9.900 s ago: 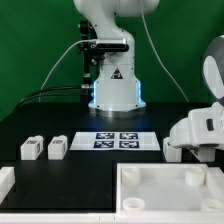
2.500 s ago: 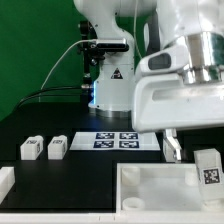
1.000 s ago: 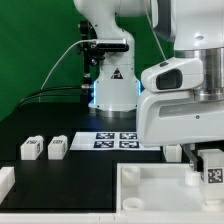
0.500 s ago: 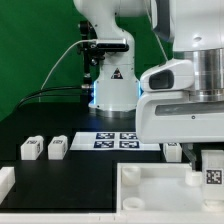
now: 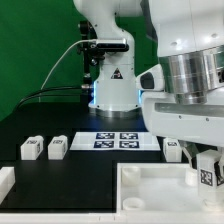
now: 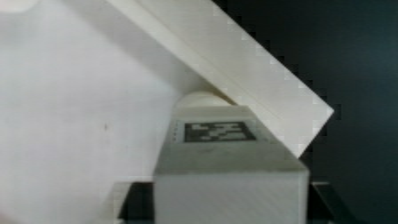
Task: Assemble one leg
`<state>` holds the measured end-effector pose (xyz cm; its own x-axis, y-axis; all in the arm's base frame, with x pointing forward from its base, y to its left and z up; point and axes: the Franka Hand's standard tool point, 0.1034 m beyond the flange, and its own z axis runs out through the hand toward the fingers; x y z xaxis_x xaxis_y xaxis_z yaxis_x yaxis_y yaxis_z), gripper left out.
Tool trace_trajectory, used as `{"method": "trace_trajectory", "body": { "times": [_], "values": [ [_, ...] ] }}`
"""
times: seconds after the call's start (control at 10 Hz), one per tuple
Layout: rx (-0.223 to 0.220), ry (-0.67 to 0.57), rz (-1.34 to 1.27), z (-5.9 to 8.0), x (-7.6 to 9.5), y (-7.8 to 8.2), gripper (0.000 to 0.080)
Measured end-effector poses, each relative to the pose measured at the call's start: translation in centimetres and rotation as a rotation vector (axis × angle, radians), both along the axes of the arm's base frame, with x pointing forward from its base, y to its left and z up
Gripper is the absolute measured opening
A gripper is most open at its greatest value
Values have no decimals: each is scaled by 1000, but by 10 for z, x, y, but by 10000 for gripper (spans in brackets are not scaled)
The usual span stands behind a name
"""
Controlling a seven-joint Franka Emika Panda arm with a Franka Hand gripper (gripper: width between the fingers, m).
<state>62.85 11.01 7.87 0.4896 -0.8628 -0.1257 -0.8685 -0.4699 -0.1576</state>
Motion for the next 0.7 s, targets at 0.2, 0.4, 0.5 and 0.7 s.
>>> {"method": "trace_trajectory", "body": {
  "times": [0.2,0.4,0.5,0.7],
  "values": [
    [28,40,-245,-1,1,-1,291],
    [96,101,-610,-1,0,-4,291],
    [109,98,-635,-2,-1,-5,291],
    [102,88,-580,-2,-2,-4,344]
  ]
}}
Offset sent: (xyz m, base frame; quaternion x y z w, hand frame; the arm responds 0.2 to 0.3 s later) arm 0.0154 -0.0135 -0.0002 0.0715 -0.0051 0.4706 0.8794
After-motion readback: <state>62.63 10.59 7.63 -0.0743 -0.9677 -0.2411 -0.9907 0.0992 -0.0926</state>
